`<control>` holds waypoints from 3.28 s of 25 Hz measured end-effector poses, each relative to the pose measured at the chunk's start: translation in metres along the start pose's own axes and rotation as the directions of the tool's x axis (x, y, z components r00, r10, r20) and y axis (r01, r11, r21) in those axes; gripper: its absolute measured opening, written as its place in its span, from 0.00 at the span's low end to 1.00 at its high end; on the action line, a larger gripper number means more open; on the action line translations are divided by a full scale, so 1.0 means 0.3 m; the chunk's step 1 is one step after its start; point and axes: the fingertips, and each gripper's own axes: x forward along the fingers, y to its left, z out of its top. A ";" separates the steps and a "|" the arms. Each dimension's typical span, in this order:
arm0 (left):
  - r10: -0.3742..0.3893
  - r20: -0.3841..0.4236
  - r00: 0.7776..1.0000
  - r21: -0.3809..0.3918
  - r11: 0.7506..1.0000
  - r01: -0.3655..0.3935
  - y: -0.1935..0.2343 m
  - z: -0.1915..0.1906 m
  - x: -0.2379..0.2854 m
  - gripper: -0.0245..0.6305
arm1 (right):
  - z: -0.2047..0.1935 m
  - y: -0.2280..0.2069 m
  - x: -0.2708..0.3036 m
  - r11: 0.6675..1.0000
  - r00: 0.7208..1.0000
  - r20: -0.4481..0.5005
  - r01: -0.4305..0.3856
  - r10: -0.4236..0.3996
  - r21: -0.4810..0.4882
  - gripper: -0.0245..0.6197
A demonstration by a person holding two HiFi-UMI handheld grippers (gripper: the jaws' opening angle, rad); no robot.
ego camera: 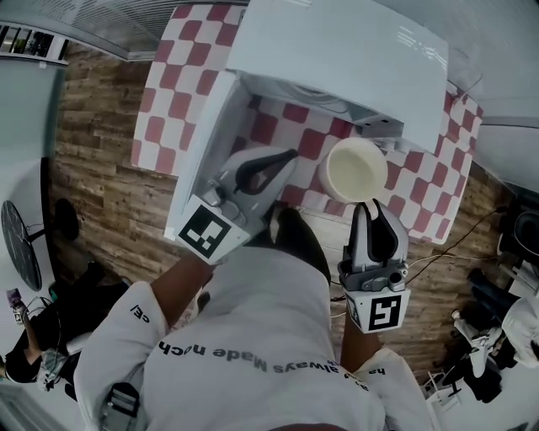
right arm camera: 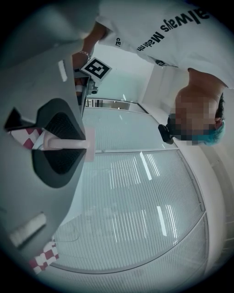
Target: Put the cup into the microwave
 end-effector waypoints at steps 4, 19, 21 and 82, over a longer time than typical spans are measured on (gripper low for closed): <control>0.004 -0.019 1.000 -0.010 1.000 -0.004 0.021 -0.069 0.015 0.04 | -0.072 -0.006 0.024 1.000 1.000 -0.016 -0.003 0.003 -0.003 0.10; 0.074 -0.045 0.996 -0.015 0.997 -0.075 0.159 -0.281 0.093 0.04 | -0.346 -0.072 0.120 1.000 0.997 -0.080 0.015 -0.015 0.004 0.10; 0.080 -0.045 0.996 -0.016 0.997 -0.080 0.177 -0.303 0.108 0.04 | -0.377 -0.078 0.137 1.000 0.996 -0.083 0.015 -0.015 0.005 0.10; 0.206 -0.015 0.978 0.025 0.978 -0.206 0.583 -0.542 0.377 0.04 | -0.722 -0.310 0.657 0.997 0.997 -0.022 0.078 -0.078 -0.012 0.10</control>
